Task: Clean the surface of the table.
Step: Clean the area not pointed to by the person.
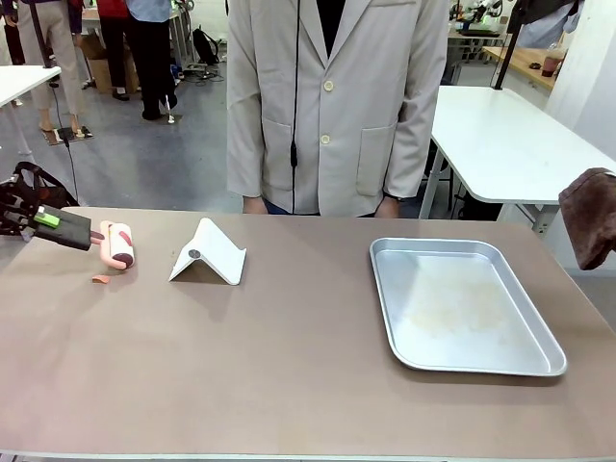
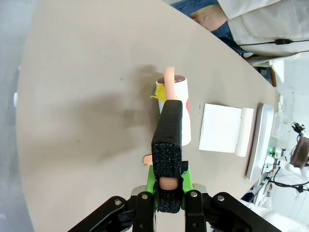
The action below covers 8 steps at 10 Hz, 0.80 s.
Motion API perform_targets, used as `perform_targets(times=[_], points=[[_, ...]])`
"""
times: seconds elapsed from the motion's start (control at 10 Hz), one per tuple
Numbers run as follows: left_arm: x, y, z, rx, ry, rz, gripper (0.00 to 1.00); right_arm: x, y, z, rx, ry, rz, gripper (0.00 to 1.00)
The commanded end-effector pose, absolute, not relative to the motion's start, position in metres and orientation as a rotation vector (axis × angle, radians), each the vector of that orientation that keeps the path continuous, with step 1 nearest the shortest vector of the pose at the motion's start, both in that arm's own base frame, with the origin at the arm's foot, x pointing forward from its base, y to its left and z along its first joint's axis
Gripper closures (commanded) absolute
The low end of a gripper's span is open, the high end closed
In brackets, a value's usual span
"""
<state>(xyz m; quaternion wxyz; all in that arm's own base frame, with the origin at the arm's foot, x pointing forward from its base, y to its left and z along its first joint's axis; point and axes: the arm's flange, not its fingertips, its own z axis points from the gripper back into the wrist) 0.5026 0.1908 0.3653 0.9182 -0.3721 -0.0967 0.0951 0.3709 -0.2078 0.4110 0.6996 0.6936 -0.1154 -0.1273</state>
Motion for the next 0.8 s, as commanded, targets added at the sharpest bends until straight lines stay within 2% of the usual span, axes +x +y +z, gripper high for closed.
perform_targets(times=[0.0,0.4,0.7], points=[[0.504,0.17,0.349,-0.716,-0.123,0.191,0.97,0.37,-0.207,0.417,1.542,-0.244,-0.297,0.89],[0.512,0.164,0.369,-0.781,-0.157,0.166,0.97,0.37,-0.207,0.417,1.542,-0.244,-0.297,0.89],[0.475,0.2,0.415,-0.884,-0.231,0.131,0.97,0.37,-0.207,0.417,1.542,-0.244,-0.297,0.89]])
